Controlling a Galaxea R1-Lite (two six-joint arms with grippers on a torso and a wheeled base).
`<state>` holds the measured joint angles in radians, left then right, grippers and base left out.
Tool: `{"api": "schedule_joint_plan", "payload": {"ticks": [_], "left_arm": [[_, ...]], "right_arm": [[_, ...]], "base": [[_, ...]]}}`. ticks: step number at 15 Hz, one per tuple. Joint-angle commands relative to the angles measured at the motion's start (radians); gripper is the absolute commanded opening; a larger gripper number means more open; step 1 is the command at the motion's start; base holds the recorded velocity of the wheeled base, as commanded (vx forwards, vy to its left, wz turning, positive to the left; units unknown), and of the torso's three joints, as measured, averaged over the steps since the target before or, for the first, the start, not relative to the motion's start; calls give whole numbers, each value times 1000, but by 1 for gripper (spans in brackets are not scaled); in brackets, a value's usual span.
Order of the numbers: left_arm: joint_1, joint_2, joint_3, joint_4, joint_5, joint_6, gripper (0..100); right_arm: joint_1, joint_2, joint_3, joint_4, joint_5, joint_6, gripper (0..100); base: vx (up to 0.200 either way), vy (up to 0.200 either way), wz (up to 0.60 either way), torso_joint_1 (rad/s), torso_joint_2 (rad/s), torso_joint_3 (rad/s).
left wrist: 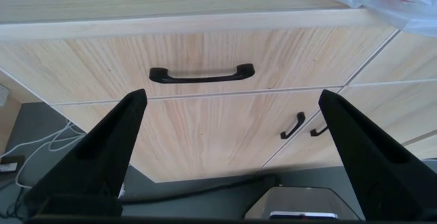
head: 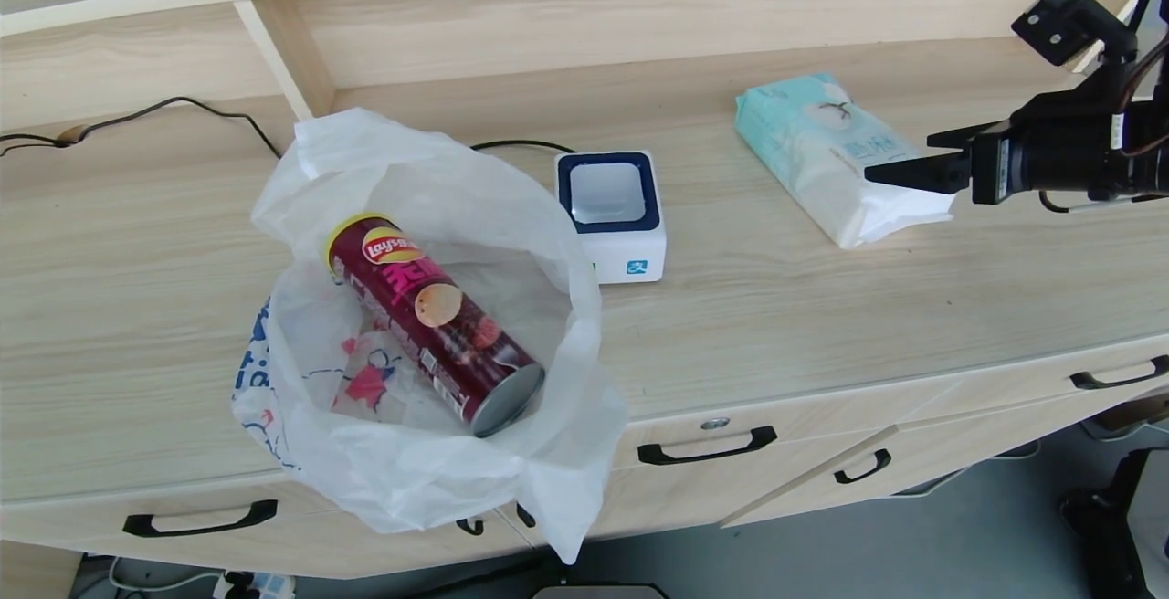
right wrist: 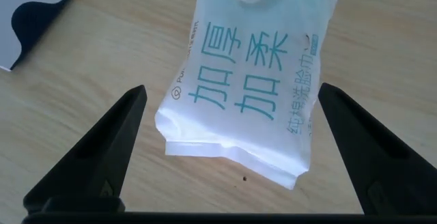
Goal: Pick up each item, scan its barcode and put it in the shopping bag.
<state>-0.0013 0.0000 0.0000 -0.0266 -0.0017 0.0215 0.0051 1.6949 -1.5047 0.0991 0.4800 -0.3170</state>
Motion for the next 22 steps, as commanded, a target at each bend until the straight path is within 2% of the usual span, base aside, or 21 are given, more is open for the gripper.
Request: {"api": "schedule_joint_plan", "payload": {"ticks": [1, 13, 22], "left_arm": [[0, 2, 0, 1, 0, 0, 100], [0, 2, 0, 1, 0, 0, 100], [0, 2, 0, -1, 0, 3, 100]], "right_arm": [[1, 48, -45, 4, 2, 1, 100], [18, 150, -131, 4, -12, 7, 100], [59, 204, -184, 5, -89, 58, 100]], "base": [[0, 0, 0, 0, 0, 0], [0, 0, 0, 0, 0, 0], [0, 0, 0, 0, 0, 0]]}}
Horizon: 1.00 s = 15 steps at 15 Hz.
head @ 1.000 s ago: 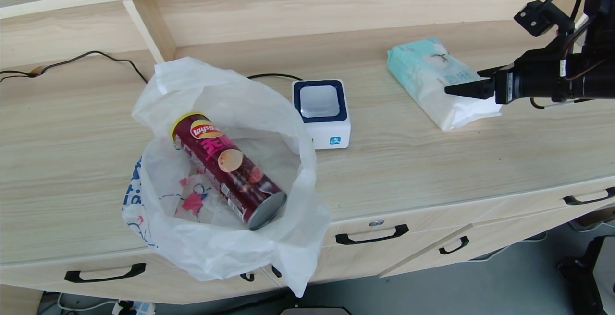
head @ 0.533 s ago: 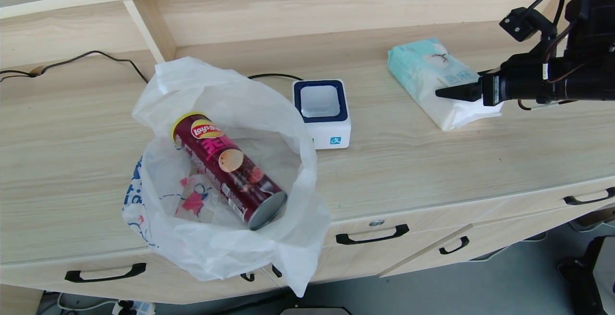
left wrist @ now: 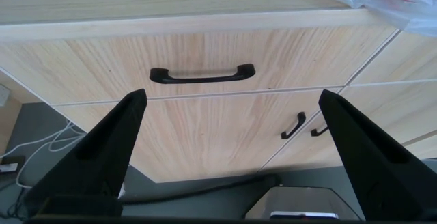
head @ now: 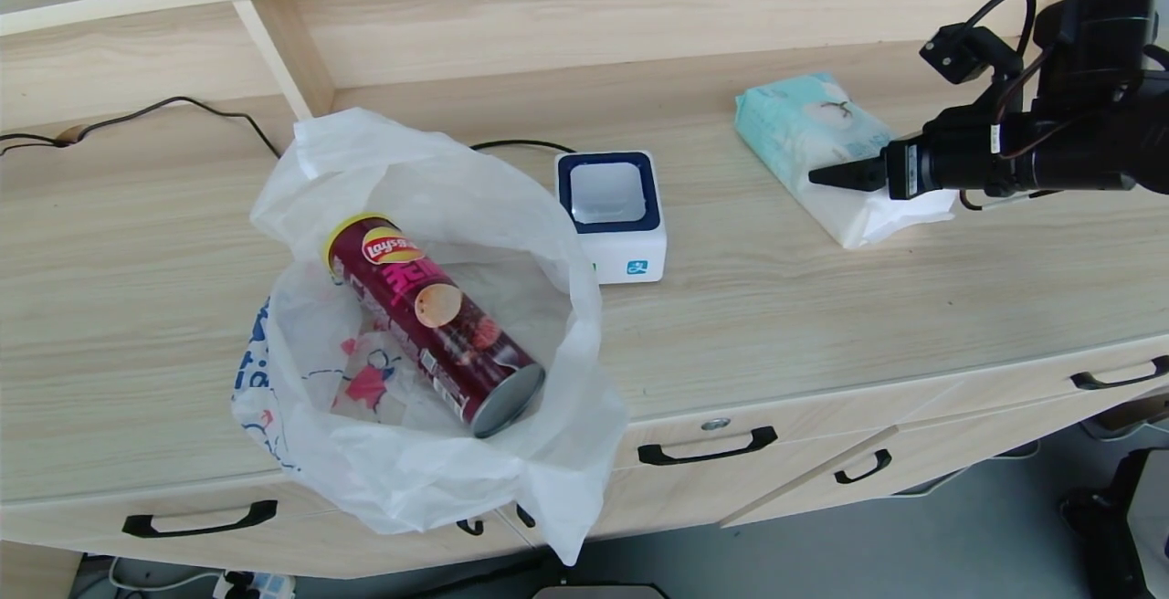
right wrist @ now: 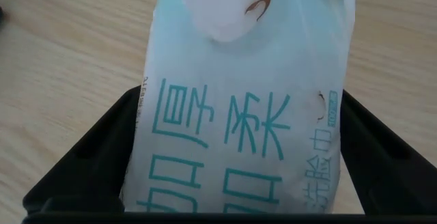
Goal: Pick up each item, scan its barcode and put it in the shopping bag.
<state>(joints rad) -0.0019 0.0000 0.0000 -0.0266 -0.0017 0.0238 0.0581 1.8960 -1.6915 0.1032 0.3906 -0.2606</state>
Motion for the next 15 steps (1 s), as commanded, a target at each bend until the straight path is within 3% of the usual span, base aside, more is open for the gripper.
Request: {"api": "schedule_joint_plan", "payload": {"ticks": [1, 3, 4, 11, 14, 15], "left_arm": [[0, 2, 0, -1, 0, 2, 100], [0, 2, 0, -1, 0, 5, 100], [0, 2, 0, -1, 0, 7, 100], [0, 2, 0, -1, 0, 5, 100], [0, 2, 0, -1, 0, 2, 100], [0, 2, 0, -1, 0, 1, 100]], "right_arm": [[8, 11, -2, 1, -3, 3, 100], [8, 17, -7, 1, -15, 3, 100], [8, 20, -7, 1, -15, 4, 0], [29, -92, 4, 0, -29, 87, 0], [43, -275, 121, -8, -30, 182, 0], [69, -451, 279, -22, -30, 228, 0]], "base": [[0, 0, 0, 0, 0, 0], [0, 0, 0, 0, 0, 0], [0, 0, 0, 0, 0, 0], [0, 0, 0, 0, 0, 0], [0, 0, 0, 0, 0, 0], [0, 0, 0, 0, 0, 0]]}}
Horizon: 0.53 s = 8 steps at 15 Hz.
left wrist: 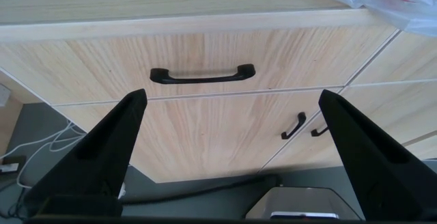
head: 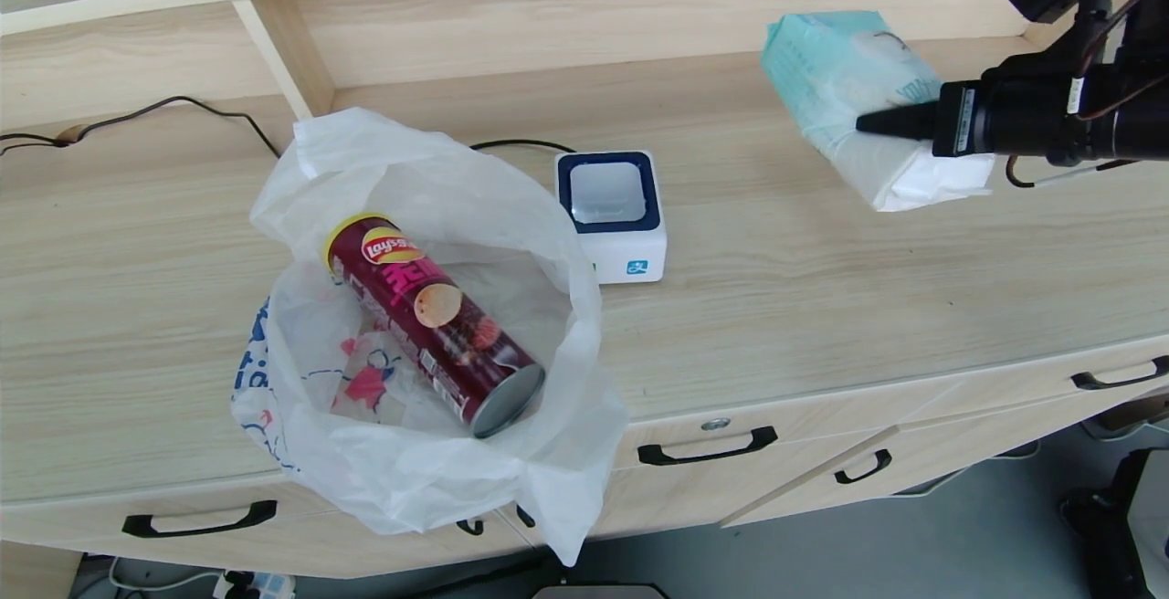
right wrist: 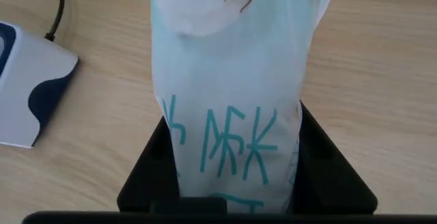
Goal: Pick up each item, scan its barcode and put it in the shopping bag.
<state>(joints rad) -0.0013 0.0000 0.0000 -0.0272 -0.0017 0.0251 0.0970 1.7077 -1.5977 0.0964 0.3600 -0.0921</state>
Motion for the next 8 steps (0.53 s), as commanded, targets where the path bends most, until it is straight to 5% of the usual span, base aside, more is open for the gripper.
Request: {"api": "schedule_joint_plan", "payload": {"ticks": [1, 5, 8], "left_arm": [[0, 0, 0, 0, 0, 1, 100], [0, 0, 0, 1, 0, 3, 100], [0, 2, 0, 1, 0, 4, 100]], "right_arm": [[70, -375, 314, -35, 0, 66, 0], [365, -663, 734, -173, -72, 63, 0], [444, -714, 841, -208, -119, 167, 0]], "base": [[0, 0, 0, 0, 0, 0], [0, 0, 0, 0, 0, 0], [0, 0, 0, 0, 0, 0]]}}
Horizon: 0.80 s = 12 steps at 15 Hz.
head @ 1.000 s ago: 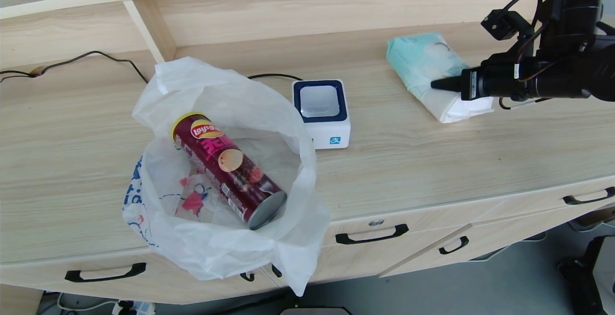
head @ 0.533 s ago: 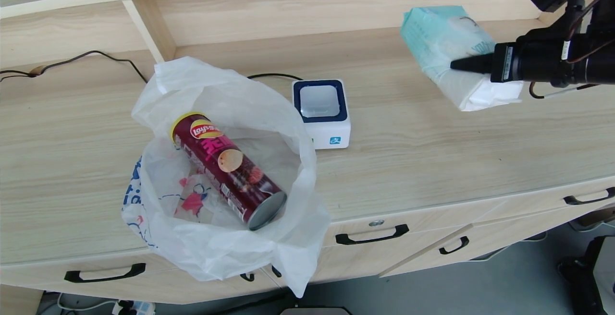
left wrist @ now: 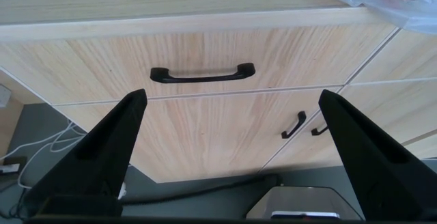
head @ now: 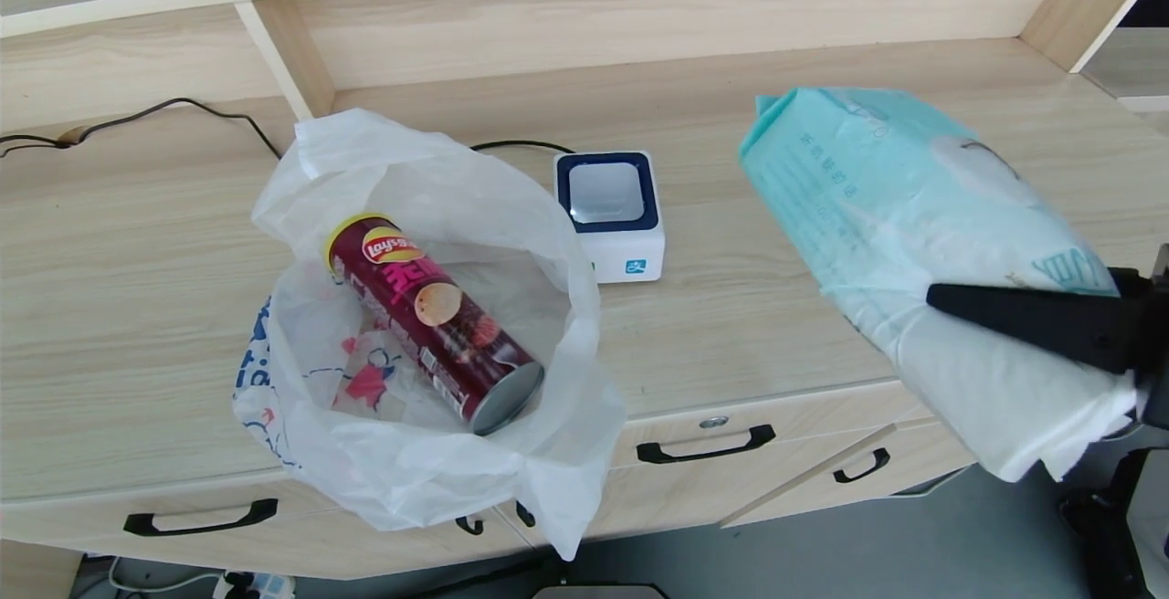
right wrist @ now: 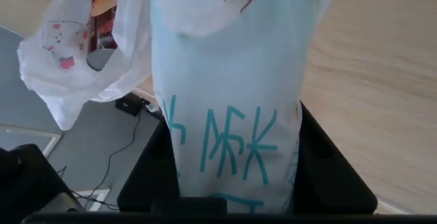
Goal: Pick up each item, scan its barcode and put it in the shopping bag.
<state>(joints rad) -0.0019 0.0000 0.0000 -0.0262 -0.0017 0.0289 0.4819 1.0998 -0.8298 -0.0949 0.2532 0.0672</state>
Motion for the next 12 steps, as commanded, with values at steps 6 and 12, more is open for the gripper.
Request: {"api": "schedule_joint_plan", "payload": {"ticks": [6, 12], "left_arm": [[0, 2, 0, -1, 0, 3, 100], [0, 2, 0, -1, 0, 3, 100]], "right_arm": [[247, 41, 159, -502, 21, 761, 0], [339, 150, 284, -904, 21, 1140, 0]], "base": [[0, 0, 0, 0, 0, 0], [0, 0, 0, 0, 0, 0]]}}
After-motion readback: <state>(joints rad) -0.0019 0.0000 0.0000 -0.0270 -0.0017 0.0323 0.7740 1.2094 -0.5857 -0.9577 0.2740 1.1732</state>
